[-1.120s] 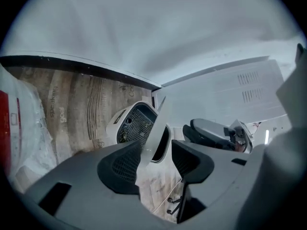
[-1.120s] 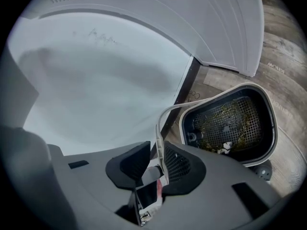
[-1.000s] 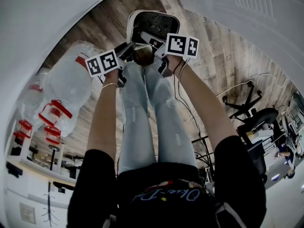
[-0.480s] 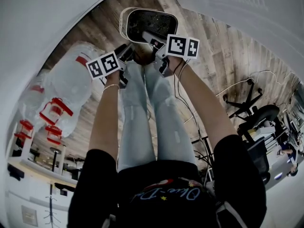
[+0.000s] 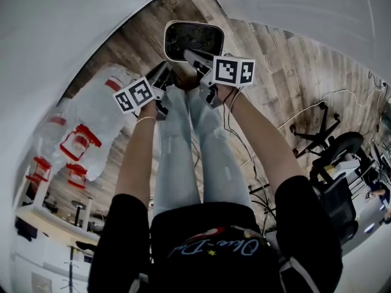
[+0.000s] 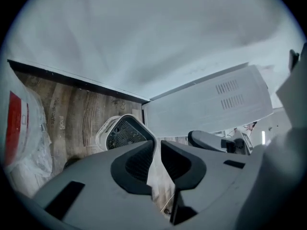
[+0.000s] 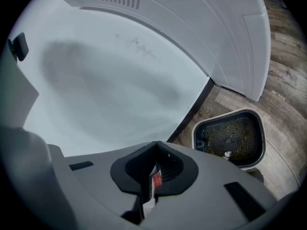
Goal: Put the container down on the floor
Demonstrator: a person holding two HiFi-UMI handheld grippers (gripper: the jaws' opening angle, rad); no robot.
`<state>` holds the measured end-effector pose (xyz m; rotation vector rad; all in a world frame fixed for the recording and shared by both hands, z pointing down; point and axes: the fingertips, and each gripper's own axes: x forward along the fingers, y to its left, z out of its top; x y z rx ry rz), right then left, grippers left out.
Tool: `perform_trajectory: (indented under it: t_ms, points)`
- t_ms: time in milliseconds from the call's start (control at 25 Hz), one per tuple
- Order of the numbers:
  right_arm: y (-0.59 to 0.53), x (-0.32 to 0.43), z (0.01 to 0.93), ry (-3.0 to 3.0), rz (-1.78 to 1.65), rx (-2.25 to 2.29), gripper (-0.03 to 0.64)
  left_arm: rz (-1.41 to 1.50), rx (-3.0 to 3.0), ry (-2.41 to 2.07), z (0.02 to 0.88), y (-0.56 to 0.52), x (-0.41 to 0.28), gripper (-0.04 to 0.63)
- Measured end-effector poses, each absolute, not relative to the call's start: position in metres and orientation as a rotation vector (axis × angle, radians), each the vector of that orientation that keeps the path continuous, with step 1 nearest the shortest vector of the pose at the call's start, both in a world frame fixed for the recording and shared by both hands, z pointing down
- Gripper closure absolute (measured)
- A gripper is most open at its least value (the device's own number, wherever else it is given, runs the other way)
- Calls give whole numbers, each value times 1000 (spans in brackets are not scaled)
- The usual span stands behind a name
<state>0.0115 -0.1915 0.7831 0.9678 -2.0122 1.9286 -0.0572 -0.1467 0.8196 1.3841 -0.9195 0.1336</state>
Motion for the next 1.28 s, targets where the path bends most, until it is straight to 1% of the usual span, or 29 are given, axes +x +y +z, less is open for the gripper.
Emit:
perform_trajectory:
  t_ms: [120,200,360,720,1080,1280]
  points:
    - [-193,14,764,-2047,1910,997,617,109,1415,-910,799,-149,-54,568]
    - [-194,19,749,-2068,1923,1037,617,75,1431,-899,781,-149,-51,575]
    - [-199,30,714,-2120,1974,1137,617,24,1482,-880,745,-153,-42,581]
    - [-195,38,620,-2283,1908,1144,617,-34,1687,-890,643,-168,-31,589]
    - [-197,37,525,-2422,1794,1175,617,5,1861,-870,541,-173,-28,589]
    - [-193,31,476,-2485,1665,1184,617,-12,1909,-868,490,-166,-24,589]
